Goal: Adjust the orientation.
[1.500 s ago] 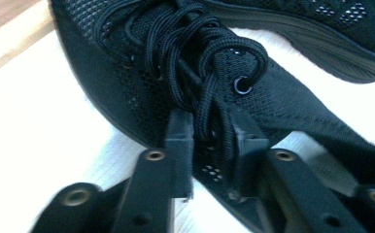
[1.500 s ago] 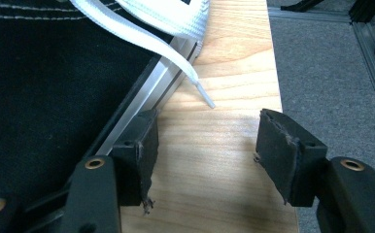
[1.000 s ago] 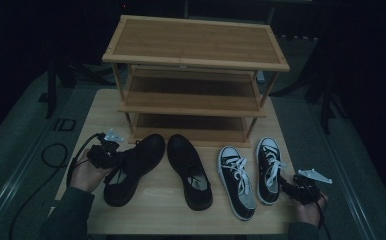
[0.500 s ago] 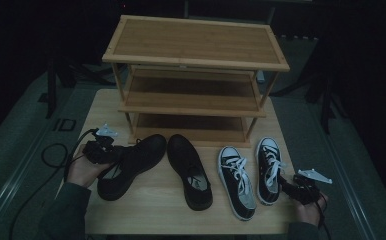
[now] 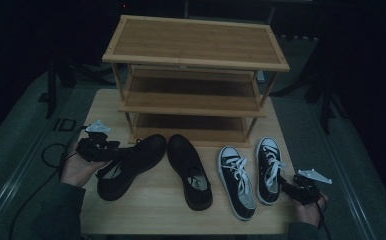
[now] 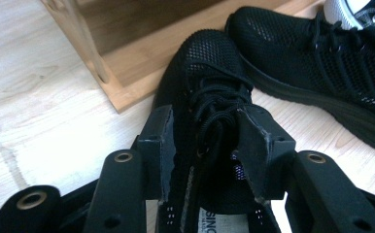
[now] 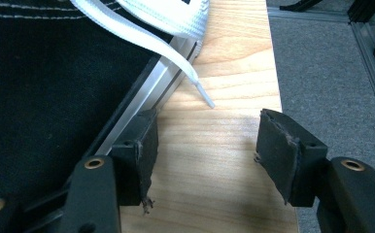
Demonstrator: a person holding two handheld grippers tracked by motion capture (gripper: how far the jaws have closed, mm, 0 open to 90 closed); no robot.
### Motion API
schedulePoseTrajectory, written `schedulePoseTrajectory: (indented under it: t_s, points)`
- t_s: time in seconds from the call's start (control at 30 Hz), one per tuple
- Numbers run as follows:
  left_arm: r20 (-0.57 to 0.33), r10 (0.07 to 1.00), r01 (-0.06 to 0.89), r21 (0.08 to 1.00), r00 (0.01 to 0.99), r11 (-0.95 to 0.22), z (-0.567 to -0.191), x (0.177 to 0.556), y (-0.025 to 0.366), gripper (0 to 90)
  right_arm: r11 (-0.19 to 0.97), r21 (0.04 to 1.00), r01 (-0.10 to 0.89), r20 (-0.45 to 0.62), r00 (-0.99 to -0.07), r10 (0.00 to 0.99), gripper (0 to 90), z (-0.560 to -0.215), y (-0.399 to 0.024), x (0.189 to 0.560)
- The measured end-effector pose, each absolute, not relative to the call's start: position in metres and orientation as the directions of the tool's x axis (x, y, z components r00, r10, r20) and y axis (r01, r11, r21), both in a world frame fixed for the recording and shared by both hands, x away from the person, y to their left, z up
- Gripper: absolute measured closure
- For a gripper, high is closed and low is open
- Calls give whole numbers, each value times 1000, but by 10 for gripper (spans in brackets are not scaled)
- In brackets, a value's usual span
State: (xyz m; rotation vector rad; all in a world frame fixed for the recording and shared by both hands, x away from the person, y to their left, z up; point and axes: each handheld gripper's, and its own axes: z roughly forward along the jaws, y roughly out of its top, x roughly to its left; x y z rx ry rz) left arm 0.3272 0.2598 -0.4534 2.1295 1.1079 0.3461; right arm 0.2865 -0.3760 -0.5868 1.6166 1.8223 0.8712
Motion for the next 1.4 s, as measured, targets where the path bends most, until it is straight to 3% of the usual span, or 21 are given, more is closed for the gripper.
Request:
schedulePoseTrajectory:
  t_s: [0.27,0.47,1.4]
  points:
    - [-92,792,604,702,603,-378,-449,329,259,544,68,768,637,19,-128,992,401,-587,-376,286]
    - [-99,782,602,700,615,-384,-447,329,254,577,68,768,637,19,-128,992,401,-587,-376,287]
    - [-92,705,573,662,703,-484,-438,325,204,564,67,768,636,22,-131,991,398,-587,-377,287]
